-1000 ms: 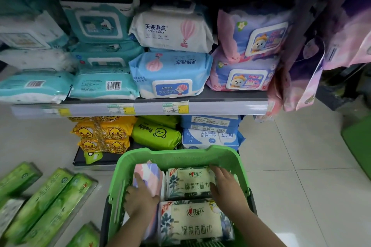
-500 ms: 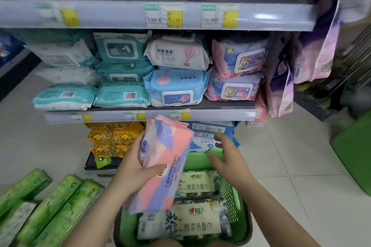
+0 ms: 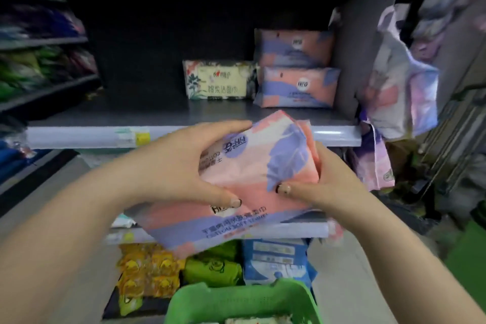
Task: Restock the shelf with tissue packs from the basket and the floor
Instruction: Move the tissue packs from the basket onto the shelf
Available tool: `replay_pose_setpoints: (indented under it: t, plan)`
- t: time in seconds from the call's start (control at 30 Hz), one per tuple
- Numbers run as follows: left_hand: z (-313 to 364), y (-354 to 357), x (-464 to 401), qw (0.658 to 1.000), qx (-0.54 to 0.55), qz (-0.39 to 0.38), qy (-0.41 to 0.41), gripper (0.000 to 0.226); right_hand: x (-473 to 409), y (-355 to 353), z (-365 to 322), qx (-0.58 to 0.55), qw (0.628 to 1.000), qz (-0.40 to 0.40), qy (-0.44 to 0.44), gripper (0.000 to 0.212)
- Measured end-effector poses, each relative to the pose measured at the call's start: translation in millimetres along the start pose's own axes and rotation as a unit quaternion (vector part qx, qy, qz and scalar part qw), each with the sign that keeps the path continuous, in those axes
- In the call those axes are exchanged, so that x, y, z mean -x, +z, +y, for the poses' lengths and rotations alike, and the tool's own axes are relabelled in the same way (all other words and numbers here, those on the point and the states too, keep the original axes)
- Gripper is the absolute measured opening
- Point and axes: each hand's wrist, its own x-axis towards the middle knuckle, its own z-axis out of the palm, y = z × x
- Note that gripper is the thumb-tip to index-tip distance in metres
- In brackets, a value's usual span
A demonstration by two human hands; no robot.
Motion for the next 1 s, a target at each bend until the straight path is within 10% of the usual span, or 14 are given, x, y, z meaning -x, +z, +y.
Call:
replay_pose_setpoints:
  t: [0.23, 0.33, 0.5, 0.7, 1.0]
  plan:
    - [-21.5, -28.2, -14.6, 0.950, 0.007, 0.297, -0.098, 0.083, -39.2, -20.5, 1.1, -0.122, 0.972, 0.198, -0.030, 0.098]
    - [-36.3, -17.0, -32.0, 0.934, 0.182, 0.267, -0.150, 0.088, -60.8, -28.9, 3.6, -0.164, 0.965, 0.201, -0.044, 0.100]
    - [-37.4, 1.8, -81.6, 0.931, 0.229, 0.259, -0.117, 0.033, -93.6, -46.3, 16.8, -0.119, 0.954, 0.273, -0.027, 0.107]
    - [-24.7, 6.4, -158.1, 0.931, 0.215, 0.287, -0.059, 0.051, -127.9, -95.9, 11.5, -0.046, 0.930, 0.359, -0.059, 0.026]
    - [-33.2, 13.1, -270.1, 0.927, 0.217, 0.298, -0.074, 0.053, -210.0, -151.9, 35.3, -0.004, 0.893, 0.450, -0.010, 0.045]
